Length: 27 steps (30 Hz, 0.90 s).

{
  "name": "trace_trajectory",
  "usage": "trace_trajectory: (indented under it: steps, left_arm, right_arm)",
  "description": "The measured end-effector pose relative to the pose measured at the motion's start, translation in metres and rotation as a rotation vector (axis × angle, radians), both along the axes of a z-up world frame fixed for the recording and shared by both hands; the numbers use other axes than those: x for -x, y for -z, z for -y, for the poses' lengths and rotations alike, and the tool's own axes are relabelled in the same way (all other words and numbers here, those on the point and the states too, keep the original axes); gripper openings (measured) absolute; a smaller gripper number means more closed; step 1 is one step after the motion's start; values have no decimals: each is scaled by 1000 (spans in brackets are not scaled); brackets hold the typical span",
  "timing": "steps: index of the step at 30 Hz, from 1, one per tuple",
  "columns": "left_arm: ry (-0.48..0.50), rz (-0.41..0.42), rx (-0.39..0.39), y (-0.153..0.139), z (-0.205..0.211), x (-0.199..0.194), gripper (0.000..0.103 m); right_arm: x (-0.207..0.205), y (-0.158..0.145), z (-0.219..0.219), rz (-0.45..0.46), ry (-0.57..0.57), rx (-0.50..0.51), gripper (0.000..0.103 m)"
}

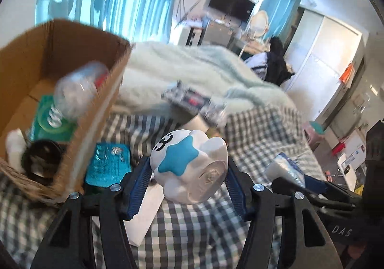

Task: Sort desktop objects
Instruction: 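Carry both items into the cardboard box and open both tools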

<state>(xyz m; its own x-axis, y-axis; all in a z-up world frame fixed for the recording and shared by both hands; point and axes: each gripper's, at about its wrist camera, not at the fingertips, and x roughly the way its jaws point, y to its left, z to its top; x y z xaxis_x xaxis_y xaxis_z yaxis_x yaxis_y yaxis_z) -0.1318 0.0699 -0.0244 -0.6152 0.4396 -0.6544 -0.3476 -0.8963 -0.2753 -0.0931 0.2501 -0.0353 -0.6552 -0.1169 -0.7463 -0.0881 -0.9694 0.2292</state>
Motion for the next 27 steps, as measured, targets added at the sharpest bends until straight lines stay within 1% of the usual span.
trace_trajectory:
  steps: [5, 10, 14, 17, 19, 21, 24, 27]
  left_arm:
    - [-28, -35, -18, -37, 19, -4, 62]
    - [-66, -93, -27, -72, 52, 3, 62]
    - [-122, -136, 6, -91, 86, 15, 62]
    - [-175, -163, 36, -93, 111, 25, 62]
    - [-216, -163, 63, -87, 127, 37, 62]
    - [-255, -148, 73, -76, 146, 48, 62]
    - [-291, -122, 75, -57, 171, 65, 62]
    - [-320, -107, 49, -43, 193, 73, 62]
  right_arm:
    - [-6, -45, 31, -69, -67, -25, 76]
    - [-1, -86, 72, -133, -145, -56, 76]
    - [14, -99, 112, -157, -213, -97, 76]
    - [34, -99, 145, -151, -274, -94, 76]
    - [49, -95, 164, -147, -309, -100, 77]
    - [64, -88, 183, -147, -346, -108, 77]
    - [87, -72, 201, -129, -385, -96, 77]
    - [104, -50, 213, -97, -419, -101, 77]
